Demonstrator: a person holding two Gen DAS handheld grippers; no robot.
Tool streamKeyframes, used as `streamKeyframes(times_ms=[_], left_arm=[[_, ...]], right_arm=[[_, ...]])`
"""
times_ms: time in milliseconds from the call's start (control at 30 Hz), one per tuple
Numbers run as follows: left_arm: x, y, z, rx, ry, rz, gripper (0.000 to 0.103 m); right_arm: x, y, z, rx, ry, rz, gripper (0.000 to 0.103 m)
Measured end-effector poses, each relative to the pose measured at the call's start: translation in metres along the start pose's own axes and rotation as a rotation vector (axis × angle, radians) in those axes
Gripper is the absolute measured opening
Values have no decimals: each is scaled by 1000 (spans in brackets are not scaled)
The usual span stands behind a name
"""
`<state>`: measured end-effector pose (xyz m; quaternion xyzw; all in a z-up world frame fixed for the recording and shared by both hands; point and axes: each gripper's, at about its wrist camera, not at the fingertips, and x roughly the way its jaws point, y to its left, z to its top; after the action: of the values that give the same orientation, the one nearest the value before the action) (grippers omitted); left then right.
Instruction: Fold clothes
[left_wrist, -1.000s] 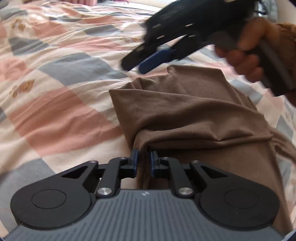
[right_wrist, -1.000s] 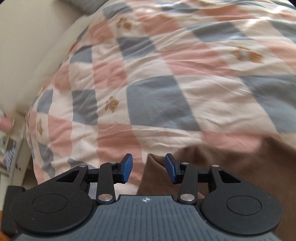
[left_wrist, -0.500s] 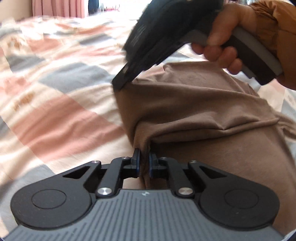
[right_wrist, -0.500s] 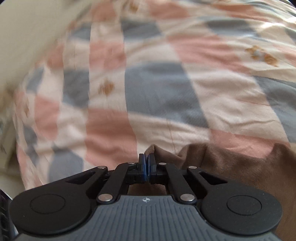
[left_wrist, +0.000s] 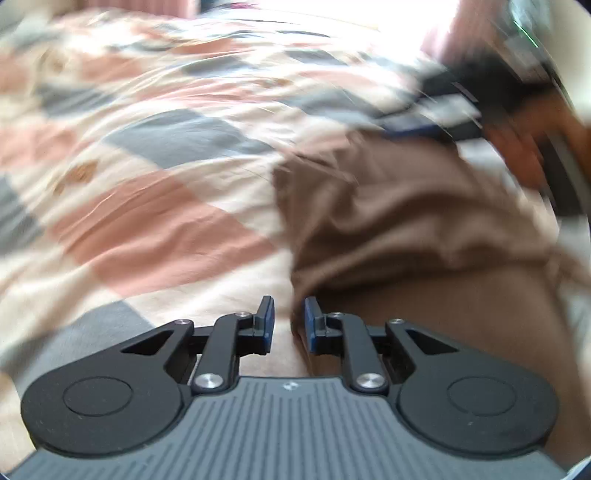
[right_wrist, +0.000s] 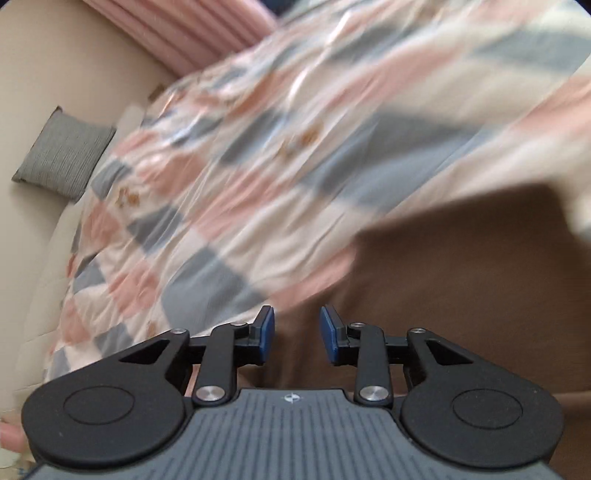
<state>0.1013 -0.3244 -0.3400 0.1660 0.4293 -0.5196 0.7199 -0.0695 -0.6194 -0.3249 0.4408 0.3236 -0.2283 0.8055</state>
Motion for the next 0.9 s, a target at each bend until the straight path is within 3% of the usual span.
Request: streamKeyframes(times_ms=[167, 267, 333, 400, 500, 567, 600, 633, 767, 900], left_arm=[[14, 44, 56, -281, 8, -112, 14], [56, 67, 105, -405, 103, -193, 20], [85, 73, 133, -446, 171, -231, 29], [113, 68, 154, -422, 261, -218, 34], [149, 63, 161, -432, 418, -173, 35], [161, 61, 155, -444, 478, -155, 30], [162, 61, 153, -463, 484, -154, 10], [163, 62, 151, -482, 488, -152, 2], [140, 64, 157, -431, 369, -164, 2], [134, 74, 158, -438, 339, -177, 2]], right_arm=[[-73, -63, -24, 47, -43, -197, 32], [-105, -102, -46, 126, -50, -288, 32], [-118, -120, -59, 172, -60, -326, 36], [-127, -133, -69, 203, -75, -339, 43], [-131, -145, -74, 226, -90, -345, 47], [-133, -153, -74, 230, -97, -343, 47], [-134, -157, -73, 230, -100, -340, 47], [-134, -160, -72, 228, -101, -335, 47], [-132, -167, -67, 212, -84, -311, 45], [-135, -173, -64, 212, -87, -302, 45]])
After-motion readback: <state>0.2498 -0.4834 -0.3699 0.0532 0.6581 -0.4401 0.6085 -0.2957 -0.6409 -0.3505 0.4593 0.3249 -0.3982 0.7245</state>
